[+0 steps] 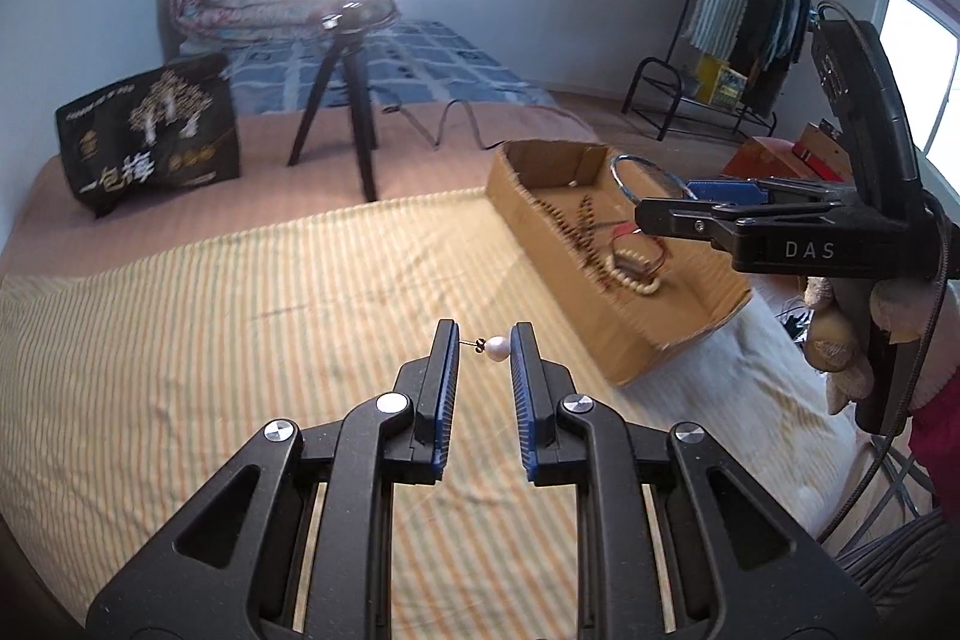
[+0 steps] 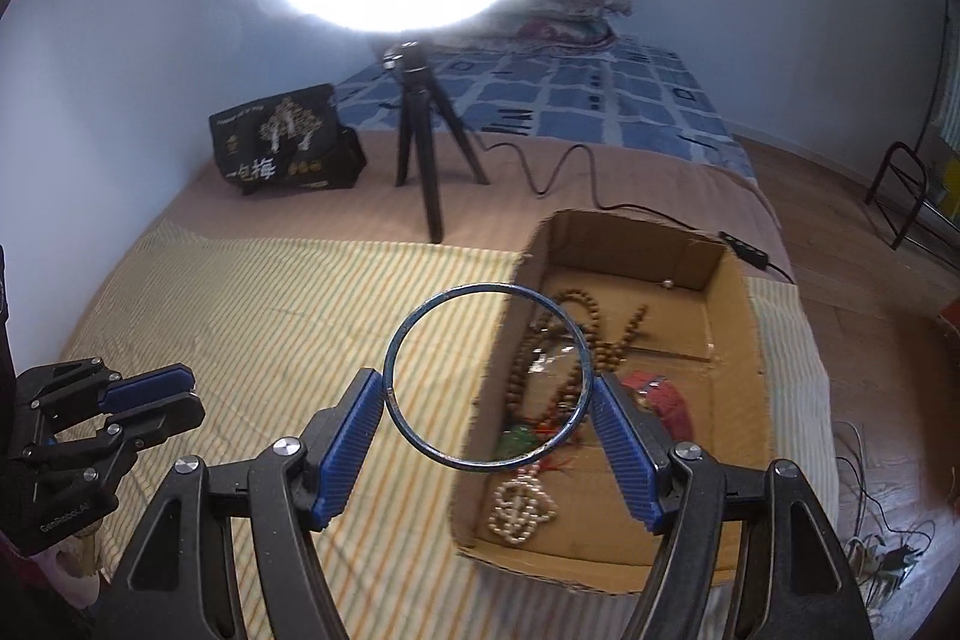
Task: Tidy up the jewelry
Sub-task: 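Carry the earring and bangle into the box and open both tools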
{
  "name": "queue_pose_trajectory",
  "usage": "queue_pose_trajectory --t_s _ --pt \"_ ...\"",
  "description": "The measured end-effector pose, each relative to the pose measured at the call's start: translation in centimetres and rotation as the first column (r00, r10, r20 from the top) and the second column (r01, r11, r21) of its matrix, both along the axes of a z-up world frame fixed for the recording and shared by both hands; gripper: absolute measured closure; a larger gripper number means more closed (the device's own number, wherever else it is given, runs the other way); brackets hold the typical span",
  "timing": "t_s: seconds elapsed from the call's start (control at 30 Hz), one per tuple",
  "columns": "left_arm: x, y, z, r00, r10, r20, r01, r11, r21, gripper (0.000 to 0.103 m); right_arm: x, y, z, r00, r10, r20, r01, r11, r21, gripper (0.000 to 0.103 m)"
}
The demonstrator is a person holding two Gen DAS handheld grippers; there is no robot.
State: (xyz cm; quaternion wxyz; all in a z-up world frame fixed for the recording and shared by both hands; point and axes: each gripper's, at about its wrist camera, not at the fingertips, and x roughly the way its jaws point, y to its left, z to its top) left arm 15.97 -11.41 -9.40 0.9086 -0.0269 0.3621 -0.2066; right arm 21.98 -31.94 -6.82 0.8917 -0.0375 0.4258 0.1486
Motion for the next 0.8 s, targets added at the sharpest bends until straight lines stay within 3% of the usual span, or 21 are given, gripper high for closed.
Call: queue_pose_trajectory --t_s 0.4,0.8 --pt "1.4 -5.5 1.2 0.997 -0.071 0.027 0.072 0.997 -0.021 0.087 0.9 -6.1 1.2 0.993 -0.112 0.025 0.111 0.993 0.031 0.03" --pt "3.2 -10.3 1.6 0.992 -0.119 0.04 0.12 0.992 -0.023 0.087 3.2 -8.9 0.7 0.988 -0.155 0.022 0.154 0.987 0.049 0.03"
